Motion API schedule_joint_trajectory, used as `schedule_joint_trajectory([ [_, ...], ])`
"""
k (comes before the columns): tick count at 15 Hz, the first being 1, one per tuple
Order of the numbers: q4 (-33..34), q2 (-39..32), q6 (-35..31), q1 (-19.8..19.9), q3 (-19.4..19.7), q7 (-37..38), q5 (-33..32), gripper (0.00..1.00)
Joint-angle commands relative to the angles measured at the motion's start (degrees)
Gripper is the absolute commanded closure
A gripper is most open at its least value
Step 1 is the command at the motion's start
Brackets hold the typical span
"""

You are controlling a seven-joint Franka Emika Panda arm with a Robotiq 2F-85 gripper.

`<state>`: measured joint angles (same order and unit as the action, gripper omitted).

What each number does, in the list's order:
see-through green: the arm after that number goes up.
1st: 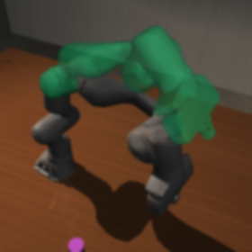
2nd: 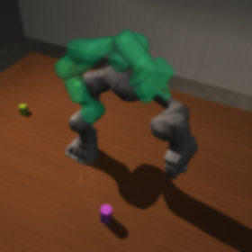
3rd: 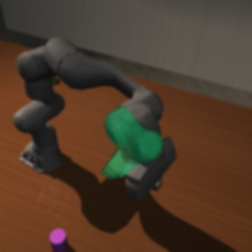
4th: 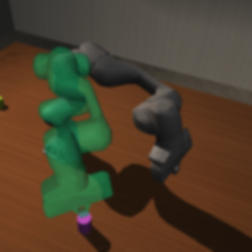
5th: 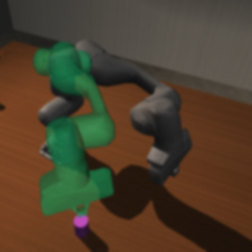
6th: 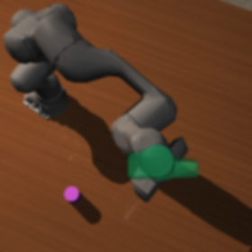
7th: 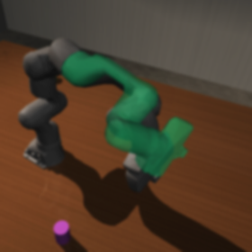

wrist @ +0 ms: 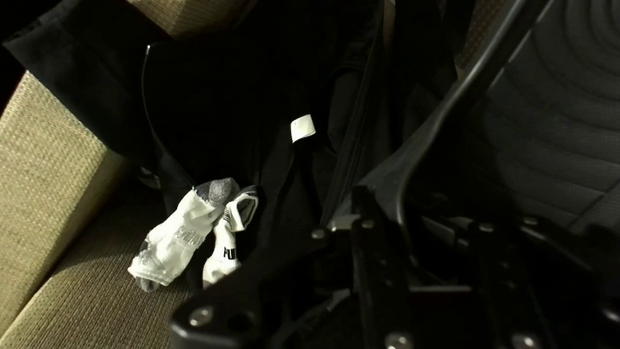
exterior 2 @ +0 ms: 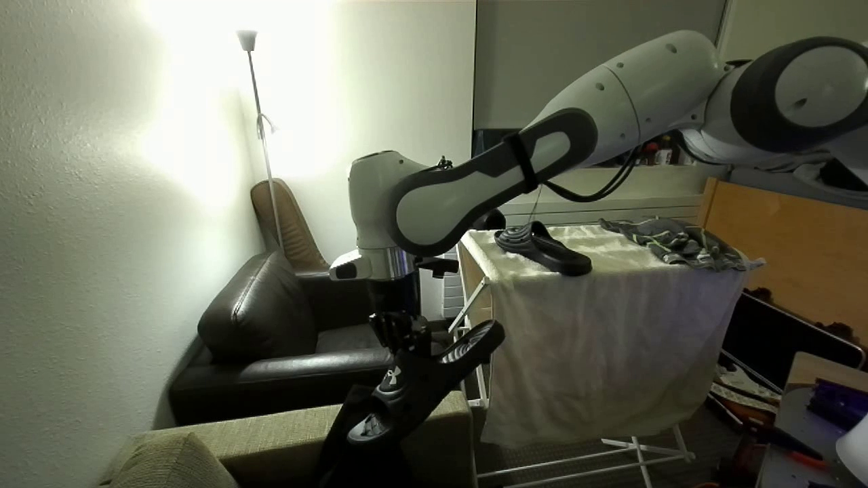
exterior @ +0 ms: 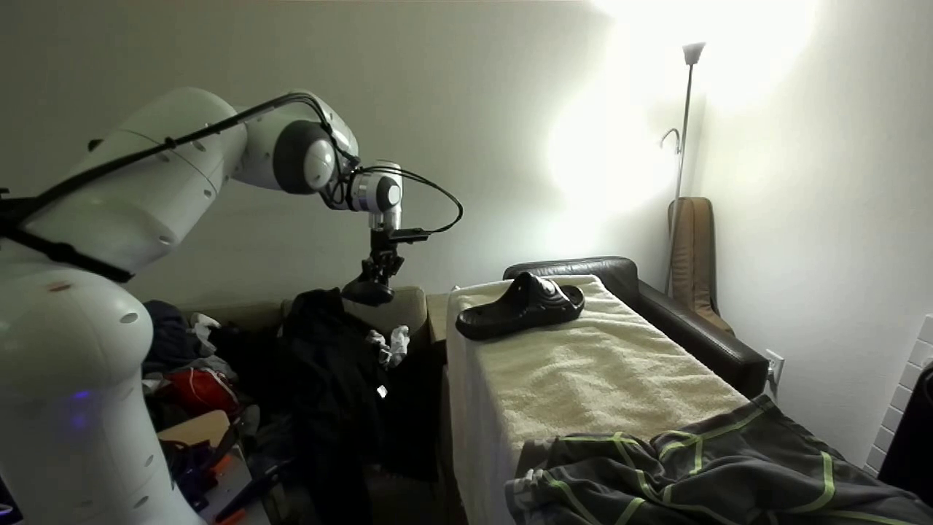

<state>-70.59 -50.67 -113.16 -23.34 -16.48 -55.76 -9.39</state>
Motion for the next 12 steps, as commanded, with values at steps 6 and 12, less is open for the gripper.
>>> schedule_joint_trajectory([
  [6,11.1,-8.3,-5.2,-1.4,-2.0,-12.6,-0.6,0.96],
  [12,15.0,-11.3,-11.8,-3.2,-3.6,-17.7,-0.4,0.96],
])
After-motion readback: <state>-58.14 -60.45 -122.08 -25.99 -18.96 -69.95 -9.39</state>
